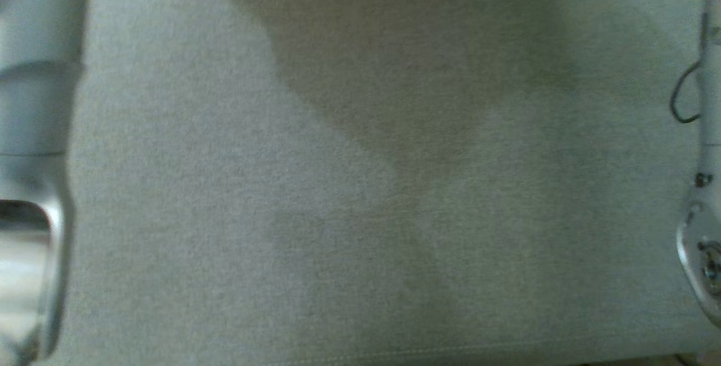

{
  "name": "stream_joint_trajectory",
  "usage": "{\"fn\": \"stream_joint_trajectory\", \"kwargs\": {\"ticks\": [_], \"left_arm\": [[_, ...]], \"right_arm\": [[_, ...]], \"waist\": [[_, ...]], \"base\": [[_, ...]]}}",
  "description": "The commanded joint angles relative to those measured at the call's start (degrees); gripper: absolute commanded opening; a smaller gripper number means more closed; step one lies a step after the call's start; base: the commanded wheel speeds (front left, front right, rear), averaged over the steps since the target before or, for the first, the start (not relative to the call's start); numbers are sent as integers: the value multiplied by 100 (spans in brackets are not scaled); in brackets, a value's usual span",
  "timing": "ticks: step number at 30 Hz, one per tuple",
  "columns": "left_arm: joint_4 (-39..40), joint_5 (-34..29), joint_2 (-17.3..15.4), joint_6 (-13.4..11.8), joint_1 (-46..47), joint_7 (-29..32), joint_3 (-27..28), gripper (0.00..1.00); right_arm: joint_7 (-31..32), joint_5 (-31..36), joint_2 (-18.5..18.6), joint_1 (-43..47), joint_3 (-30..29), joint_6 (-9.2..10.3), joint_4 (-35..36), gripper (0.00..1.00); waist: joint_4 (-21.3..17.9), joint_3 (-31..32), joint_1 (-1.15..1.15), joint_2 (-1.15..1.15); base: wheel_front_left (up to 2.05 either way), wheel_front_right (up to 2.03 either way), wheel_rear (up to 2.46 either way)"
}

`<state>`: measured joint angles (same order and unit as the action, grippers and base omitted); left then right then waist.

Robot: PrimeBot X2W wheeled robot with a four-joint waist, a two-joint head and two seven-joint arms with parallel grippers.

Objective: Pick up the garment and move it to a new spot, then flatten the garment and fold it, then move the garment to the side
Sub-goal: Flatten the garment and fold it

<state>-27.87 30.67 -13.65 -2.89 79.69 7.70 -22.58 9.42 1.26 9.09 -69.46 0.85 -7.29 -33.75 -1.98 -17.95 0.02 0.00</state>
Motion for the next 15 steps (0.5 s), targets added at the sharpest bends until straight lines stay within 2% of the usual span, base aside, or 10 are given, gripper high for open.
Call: {"fn": "stream_joint_trajectory", "kwargs": {"ticks": [1, 4, 9, 15], "left_arm": [[-66, 39, -86, 108, 100, -172, 14, 0], [-293, 131, 76, 253, -212, -538, -32, 0], [-331, 325, 154, 463, -1169, -999, -86, 0], [67, 627, 123, 590, -2314, -1256, -57, 0]], "right_arm": [[-237, 136, -227, -222, 13, -20, -217, 0], [-695, 401, -256, -164, 115, -20, -836, 0], [-1338, 460, -226, 297, 25, -20, -1699, 0], [-1884, 258, -217, 807, -55, -20, -2228, 0]], "waist": [[194, -274, -2, 0], [330, -441, -2, 0], [466, -575, -2, 0], [481, -544, -2, 0]], "base": [[0, 0, 0], [0, 0, 0], [0, 0, 0], [0, 0, 0]]}}
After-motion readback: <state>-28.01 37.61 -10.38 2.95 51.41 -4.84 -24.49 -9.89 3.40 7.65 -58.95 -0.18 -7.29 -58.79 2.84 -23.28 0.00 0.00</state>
